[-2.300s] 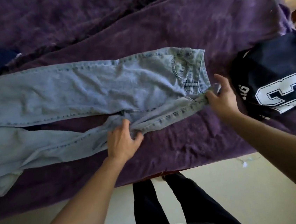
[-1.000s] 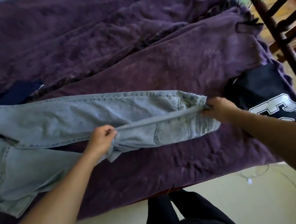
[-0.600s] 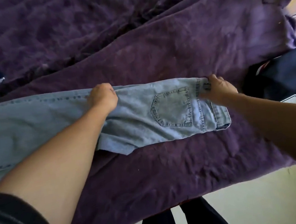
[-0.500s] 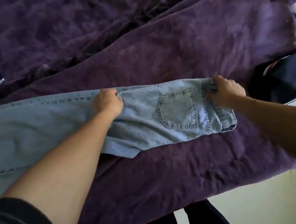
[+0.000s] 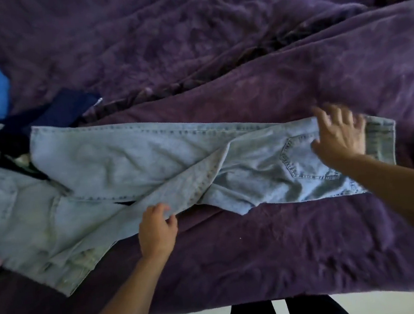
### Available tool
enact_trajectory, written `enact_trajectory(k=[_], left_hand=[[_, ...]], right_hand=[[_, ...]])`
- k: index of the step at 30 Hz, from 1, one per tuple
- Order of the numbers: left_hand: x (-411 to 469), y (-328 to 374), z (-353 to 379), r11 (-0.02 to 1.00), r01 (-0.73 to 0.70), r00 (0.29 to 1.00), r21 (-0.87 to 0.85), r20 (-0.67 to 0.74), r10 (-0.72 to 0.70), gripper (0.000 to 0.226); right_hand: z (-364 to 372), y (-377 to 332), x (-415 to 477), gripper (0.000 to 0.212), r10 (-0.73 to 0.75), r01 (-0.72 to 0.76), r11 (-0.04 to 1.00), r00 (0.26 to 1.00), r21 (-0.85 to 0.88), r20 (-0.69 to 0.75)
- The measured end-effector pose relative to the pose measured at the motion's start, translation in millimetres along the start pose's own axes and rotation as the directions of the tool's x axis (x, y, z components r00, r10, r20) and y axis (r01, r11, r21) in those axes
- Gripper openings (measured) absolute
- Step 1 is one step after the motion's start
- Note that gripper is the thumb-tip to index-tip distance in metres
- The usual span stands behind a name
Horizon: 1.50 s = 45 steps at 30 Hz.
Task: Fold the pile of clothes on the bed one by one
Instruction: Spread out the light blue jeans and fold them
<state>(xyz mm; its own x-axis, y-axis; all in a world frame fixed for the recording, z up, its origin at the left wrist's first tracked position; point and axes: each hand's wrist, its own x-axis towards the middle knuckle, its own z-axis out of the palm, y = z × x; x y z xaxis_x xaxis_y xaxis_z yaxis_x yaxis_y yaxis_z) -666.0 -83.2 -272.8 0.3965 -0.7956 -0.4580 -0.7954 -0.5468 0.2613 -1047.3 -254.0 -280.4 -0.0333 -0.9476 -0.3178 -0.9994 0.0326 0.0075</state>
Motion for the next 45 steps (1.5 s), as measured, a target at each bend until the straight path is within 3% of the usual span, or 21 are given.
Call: enact_trajectory(k=[4,7,10,13,16,17,20,22,24,26,28,29,31,33,35,36,38,40,41,43,45], left_hand=[[-40,-76,-18,0.971,0.233,0.970,0.046,0.060,-0.235,0.012],[-47,-129,-32,0.943,0.303,0.950,0.140,0.035,-0.310,0.032],[-28,-177,-47,0.921,0.383,0.922,0.065,-0.089,-0.377,0.064],[9,-226,-66,0.879,0.473,0.870,-0.056,-0.126,-0.476,0.080],[45,-260,-87,0.942,0.337,0.941,0.001,-0.037,-0.336,0.027],[54,-265,-96,0.968,0.249,0.968,-0.004,-0.017,-0.249,0.015],[69,-270,-121,0.983,0.038,0.998,-0.178,0.053,-0.029,0.016],[82,-266,-142,0.931,0.029,0.994,-0.365,0.111,0.013,0.010],[108,-264,-163,0.889,0.100,0.987,-0.447,0.156,-0.032,0.010],[137,-262,-184,0.957,0.092,0.994,-0.273,0.088,-0.071,0.026],[156,-260,-199,0.993,-0.082,0.989,0.082,-0.113,0.091,0.033],[158,-256,-201,0.952,-0.241,0.942,0.190,-0.189,0.276,0.029],[146,-249,-191,0.805,-0.530,0.796,0.268,-0.171,0.581,0.017],[119,-242,-163,0.703,-0.651,0.728,0.288,-0.025,0.685,0.021],[92,-241,-130,0.682,-0.634,0.766,0.366,0.172,0.620,0.045],[83,-242,-119,0.697,-0.597,0.800,0.398,0.231,0.553,0.058],[84,-244,-109,0.731,-0.509,0.859,0.454,0.216,0.464,0.071],[100,-245,-116,0.756,-0.432,0.890,0.491,0.095,0.447,0.058],[112,-243,-124,0.790,-0.412,0.895,0.454,0.038,0.445,0.044],[141,-237,-150,0.914,-0.372,0.928,0.163,0.042,0.370,0.017],[180,-225,-181,0.963,-0.207,0.955,-0.175,0.176,0.238,0.012]], right_hand=[[-4,-105,-48,0.031,-0.143,0.056,0.912,0.972,0.405,0.188],[11,-179,-79,0.019,-0.221,0.004,0.834,0.919,0.551,0.327],[34,-236,-87,0.031,-0.064,-0.266,0.734,0.888,0.625,0.455],[52,-277,-79,0.039,0.214,-0.640,0.451,0.754,0.621,0.622],[71,-307,-78,0.025,0.307,-0.791,0.119,0.604,0.600,0.735],[77,-313,-80,0.024,0.323,-0.805,0.094,0.581,0.586,0.747],[83,-321,-91,0.019,0.384,-0.793,0.193,0.603,0.578,0.699],[77,-320,-100,0.018,0.463,-0.785,0.183,0.600,0.593,0.652],[66,-325,-103,0.017,0.431,-0.779,0.137,0.603,0.612,0.671],[54,-335,-96,0.022,0.320,-0.797,0.037,0.581,0.603,0.749],[40,-349,-81,0.022,0.214,-0.802,-0.234,0.510,0.550,0.833],[31,-358,-72,0.021,0.174,-0.779,-0.309,0.519,0.546,0.837],[13,-372,-57,0.018,0.114,-0.766,-0.243,0.586,0.594,0.802],[4,-380,-52,0.020,0.002,-0.793,0.016,0.609,0.608,0.794],[1,-387,-53,0.017,-0.098,-0.799,0.231,0.549,0.556,0.830],[1,-390,-52,0.015,-0.136,-0.799,0.219,0.543,0.560,0.828],[0,-394,-44,0.020,-0.173,-0.803,-0.035,0.592,0.595,0.787],[-4,-393,-32,0.024,-0.167,-0.751,-0.281,0.651,0.597,0.740],[-7,-392,-27,0.023,-0.173,-0.723,-0.345,0.676,0.599,0.716],[-13,-390,-17,0.012,-0.203,-0.684,-0.398,0.715,0.611,0.669],[-18,-389,-10,0.013,-0.201,-0.663,-0.357,0.743,0.658,0.639]])
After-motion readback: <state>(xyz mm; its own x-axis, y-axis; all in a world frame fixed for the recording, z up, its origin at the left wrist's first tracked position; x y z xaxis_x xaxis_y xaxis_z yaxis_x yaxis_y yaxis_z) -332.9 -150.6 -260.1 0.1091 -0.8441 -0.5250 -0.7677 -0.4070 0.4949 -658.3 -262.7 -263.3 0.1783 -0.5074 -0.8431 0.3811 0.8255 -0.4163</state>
